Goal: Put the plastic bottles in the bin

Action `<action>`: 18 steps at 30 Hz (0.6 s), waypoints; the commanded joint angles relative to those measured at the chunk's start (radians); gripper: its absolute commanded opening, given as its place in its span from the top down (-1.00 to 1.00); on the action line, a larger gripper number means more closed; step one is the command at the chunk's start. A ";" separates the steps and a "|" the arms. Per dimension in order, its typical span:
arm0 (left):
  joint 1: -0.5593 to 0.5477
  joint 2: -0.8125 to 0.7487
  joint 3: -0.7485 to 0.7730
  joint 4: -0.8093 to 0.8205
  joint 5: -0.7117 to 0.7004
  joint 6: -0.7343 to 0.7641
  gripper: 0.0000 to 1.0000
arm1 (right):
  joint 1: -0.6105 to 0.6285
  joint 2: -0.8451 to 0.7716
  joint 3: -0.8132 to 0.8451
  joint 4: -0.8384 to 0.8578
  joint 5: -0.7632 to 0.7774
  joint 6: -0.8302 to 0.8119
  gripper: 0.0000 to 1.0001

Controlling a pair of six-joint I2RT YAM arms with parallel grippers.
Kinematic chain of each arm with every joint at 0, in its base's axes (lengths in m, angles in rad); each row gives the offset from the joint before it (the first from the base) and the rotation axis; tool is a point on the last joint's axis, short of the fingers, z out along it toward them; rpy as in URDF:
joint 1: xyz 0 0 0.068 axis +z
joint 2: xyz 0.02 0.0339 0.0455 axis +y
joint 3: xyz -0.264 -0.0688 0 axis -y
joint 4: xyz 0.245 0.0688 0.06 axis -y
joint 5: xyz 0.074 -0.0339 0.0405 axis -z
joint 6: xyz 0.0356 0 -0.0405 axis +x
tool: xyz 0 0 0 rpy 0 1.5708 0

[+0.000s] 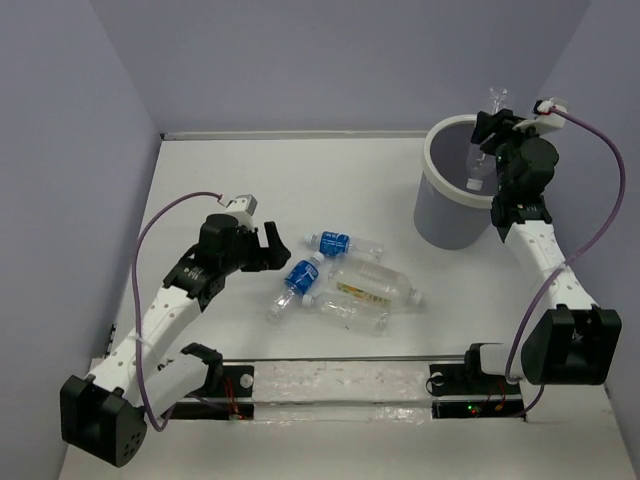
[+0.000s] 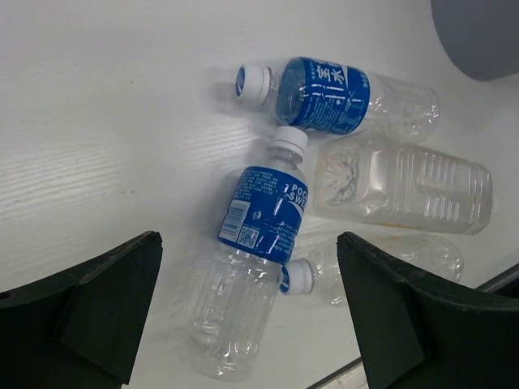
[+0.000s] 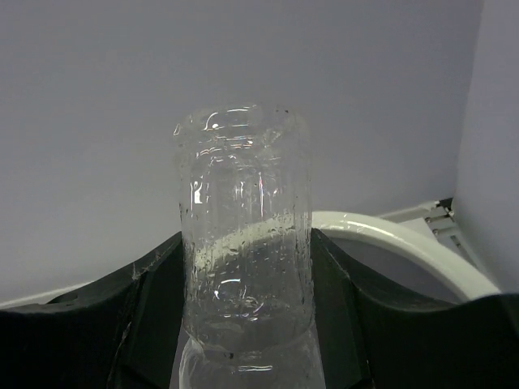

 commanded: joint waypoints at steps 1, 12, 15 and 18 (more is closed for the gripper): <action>-0.008 0.073 0.072 -0.029 0.089 0.012 -0.98 | 0.006 -0.034 -0.009 0.063 -0.042 0.037 0.16; -0.120 0.340 0.141 -0.118 0.055 0.020 -0.98 | -0.003 -0.094 0.006 -0.142 -0.020 0.101 -0.99; -0.149 0.364 0.153 -0.140 0.014 0.007 -0.98 | -0.003 -0.127 -0.023 -0.149 -0.098 0.144 -0.99; -0.178 0.409 0.161 -0.158 -0.021 -0.003 -0.98 | -0.003 -0.172 -0.086 -0.149 -0.181 0.192 -0.99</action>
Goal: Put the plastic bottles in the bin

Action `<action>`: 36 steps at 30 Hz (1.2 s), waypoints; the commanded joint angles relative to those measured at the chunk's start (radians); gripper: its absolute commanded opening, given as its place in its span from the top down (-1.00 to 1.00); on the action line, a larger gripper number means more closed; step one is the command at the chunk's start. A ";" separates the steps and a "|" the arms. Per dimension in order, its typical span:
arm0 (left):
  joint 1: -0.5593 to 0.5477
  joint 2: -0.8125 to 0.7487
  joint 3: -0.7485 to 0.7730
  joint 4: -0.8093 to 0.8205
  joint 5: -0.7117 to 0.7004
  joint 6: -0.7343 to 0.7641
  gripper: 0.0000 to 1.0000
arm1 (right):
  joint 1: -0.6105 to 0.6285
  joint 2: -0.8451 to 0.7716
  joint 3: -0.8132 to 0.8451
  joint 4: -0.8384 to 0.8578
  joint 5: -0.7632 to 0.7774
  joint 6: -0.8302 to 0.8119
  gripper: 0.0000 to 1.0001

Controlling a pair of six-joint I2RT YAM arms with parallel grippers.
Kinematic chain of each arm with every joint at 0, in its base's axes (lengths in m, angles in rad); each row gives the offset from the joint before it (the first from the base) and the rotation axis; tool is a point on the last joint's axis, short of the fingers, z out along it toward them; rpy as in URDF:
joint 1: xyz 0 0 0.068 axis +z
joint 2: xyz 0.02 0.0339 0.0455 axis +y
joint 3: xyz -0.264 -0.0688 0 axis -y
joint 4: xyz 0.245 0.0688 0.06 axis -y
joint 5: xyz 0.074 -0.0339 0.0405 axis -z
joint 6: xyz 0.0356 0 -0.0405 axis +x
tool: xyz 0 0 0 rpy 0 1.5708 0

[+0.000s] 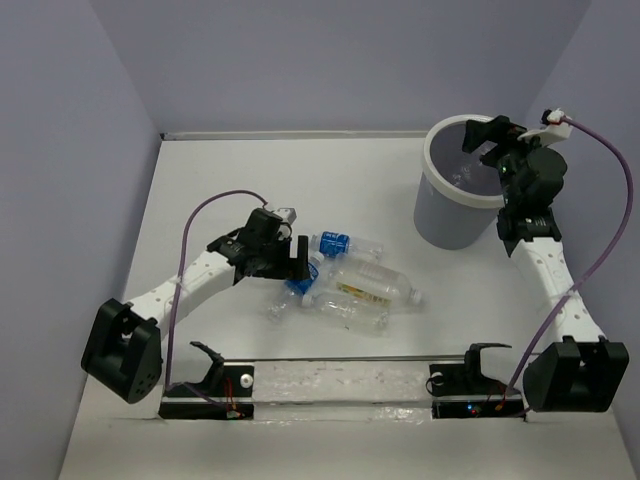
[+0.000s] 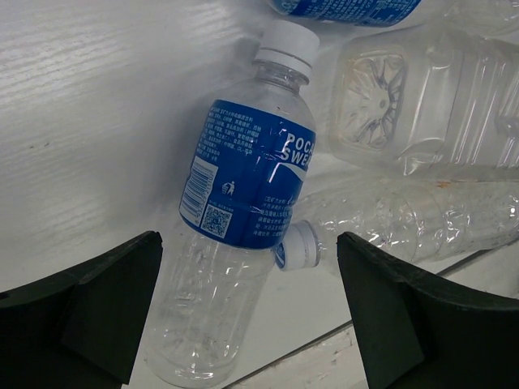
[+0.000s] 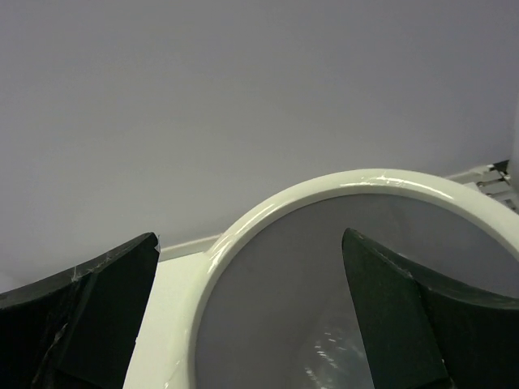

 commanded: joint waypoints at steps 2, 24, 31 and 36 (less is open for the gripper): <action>-0.044 0.051 0.058 -0.056 -0.070 -0.012 -0.98 | -0.001 -0.111 -0.078 0.011 -0.174 0.108 -0.99; -0.082 0.196 0.170 -0.196 -0.268 -0.015 -0.15 | 0.034 -0.322 -0.308 0.037 -0.512 0.288 -0.99; -0.086 -0.037 0.200 -0.214 -0.228 -0.050 -0.11 | 0.305 -0.273 -0.302 0.086 -0.445 0.319 -0.99; -0.093 -0.208 0.180 -0.099 -0.063 -0.064 -0.11 | 0.505 -0.202 -0.314 0.149 -0.385 0.348 -0.99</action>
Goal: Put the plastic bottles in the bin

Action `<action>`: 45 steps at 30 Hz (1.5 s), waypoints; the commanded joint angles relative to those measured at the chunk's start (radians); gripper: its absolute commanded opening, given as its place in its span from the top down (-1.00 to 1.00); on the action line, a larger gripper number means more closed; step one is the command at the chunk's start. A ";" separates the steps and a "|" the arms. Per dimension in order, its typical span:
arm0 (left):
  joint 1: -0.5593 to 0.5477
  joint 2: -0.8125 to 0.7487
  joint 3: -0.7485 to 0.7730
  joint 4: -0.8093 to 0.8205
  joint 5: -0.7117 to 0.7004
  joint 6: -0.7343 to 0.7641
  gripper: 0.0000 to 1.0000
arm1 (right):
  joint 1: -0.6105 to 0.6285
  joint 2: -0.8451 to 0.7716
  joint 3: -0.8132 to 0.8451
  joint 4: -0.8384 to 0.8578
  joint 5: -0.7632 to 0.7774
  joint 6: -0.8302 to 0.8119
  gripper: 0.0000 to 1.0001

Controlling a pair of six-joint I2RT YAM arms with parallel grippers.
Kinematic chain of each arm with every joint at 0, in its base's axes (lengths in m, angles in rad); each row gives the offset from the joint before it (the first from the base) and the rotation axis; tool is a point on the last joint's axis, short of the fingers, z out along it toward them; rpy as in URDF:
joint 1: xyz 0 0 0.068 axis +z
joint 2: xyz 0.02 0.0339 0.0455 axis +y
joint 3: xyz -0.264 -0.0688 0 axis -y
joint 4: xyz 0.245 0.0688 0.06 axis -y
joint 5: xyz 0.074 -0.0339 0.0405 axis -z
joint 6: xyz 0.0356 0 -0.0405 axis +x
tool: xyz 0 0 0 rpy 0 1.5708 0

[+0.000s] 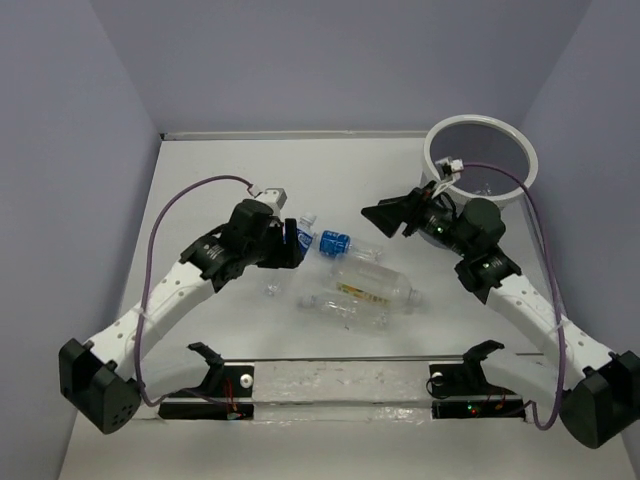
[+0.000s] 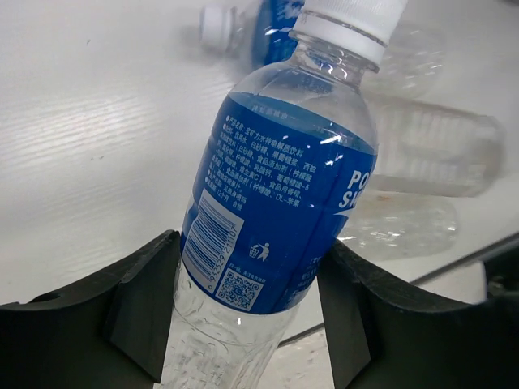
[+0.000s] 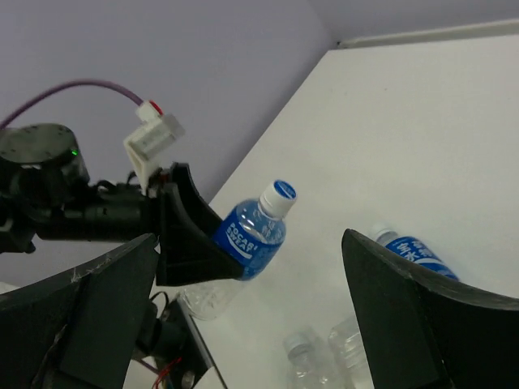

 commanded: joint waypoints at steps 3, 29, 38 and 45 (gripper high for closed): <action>-0.024 -0.189 -0.035 0.204 0.209 -0.038 -0.12 | 0.205 0.099 0.014 0.136 0.082 0.034 -0.99; -0.055 -0.330 -0.236 0.648 0.343 -0.059 -0.98 | 0.343 0.302 0.170 0.130 0.289 0.035 0.30; -0.055 -0.368 -0.283 0.712 0.268 -0.111 -0.98 | 0.023 0.146 0.357 -0.059 0.393 -0.093 0.45; -0.055 -0.270 -0.277 0.717 0.117 -0.193 -0.98 | -0.091 0.133 0.620 -0.197 0.786 -0.484 0.46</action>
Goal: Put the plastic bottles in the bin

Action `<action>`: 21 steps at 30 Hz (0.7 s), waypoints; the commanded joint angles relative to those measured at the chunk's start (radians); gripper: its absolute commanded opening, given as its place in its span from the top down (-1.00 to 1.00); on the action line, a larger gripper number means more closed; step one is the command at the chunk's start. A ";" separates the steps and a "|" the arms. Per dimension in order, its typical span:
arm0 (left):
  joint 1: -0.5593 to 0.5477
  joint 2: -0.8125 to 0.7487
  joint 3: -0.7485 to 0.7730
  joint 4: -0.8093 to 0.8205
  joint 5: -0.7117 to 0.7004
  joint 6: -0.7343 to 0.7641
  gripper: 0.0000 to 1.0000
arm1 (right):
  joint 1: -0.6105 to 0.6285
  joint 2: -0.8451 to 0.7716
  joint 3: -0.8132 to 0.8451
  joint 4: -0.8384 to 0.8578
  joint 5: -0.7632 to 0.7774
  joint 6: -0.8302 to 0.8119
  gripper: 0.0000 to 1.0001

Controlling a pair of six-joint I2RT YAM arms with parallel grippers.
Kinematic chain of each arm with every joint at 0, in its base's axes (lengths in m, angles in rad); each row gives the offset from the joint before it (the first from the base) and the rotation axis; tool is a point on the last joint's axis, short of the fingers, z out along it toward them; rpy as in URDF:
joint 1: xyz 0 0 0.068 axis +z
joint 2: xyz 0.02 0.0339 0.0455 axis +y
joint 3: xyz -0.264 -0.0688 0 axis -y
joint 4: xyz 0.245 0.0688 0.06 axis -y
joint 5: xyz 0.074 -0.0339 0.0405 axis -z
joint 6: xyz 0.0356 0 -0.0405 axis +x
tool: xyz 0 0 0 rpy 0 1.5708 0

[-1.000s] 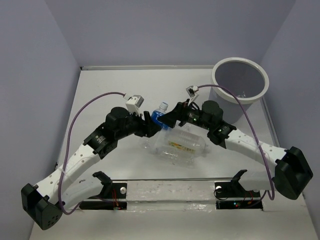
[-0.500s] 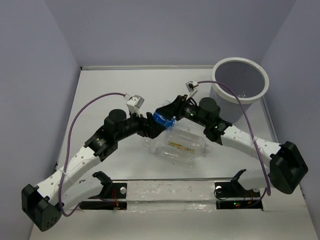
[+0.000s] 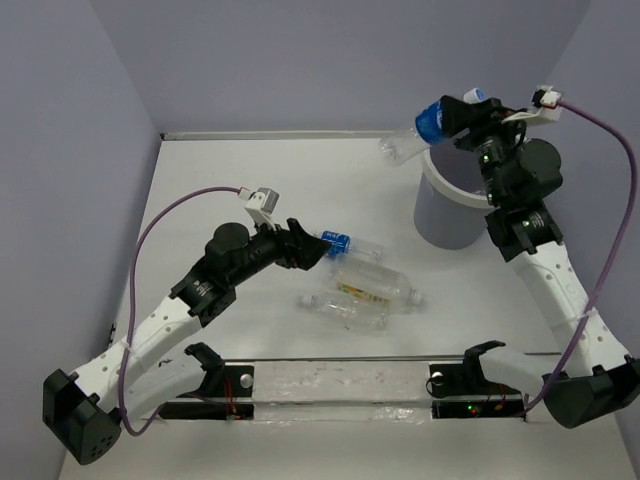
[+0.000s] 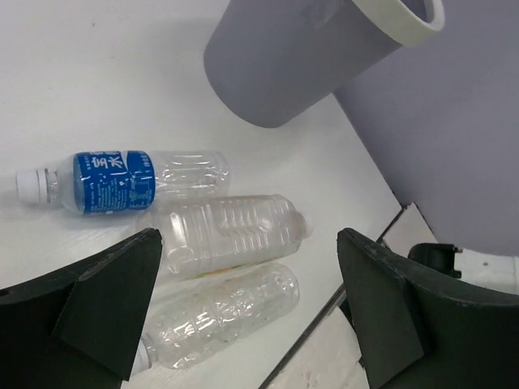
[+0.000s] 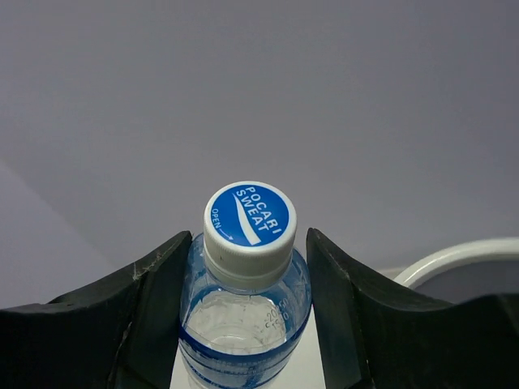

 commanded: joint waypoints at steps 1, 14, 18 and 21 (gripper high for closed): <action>-0.002 0.068 0.006 0.041 -0.117 -0.073 -0.98 | -0.006 -0.009 0.146 -0.044 0.348 -0.333 0.46; -0.002 0.362 -0.003 0.090 -0.371 -0.205 -0.98 | -0.193 0.054 0.039 -0.039 0.425 -0.473 0.13; -0.001 0.468 0.040 0.130 -0.373 -0.250 -0.98 | -0.193 0.105 0.089 -0.200 0.376 -0.404 -0.99; 0.004 0.554 0.080 0.143 -0.376 -0.284 -0.98 | -0.193 0.094 0.077 -0.259 0.318 -0.366 -0.99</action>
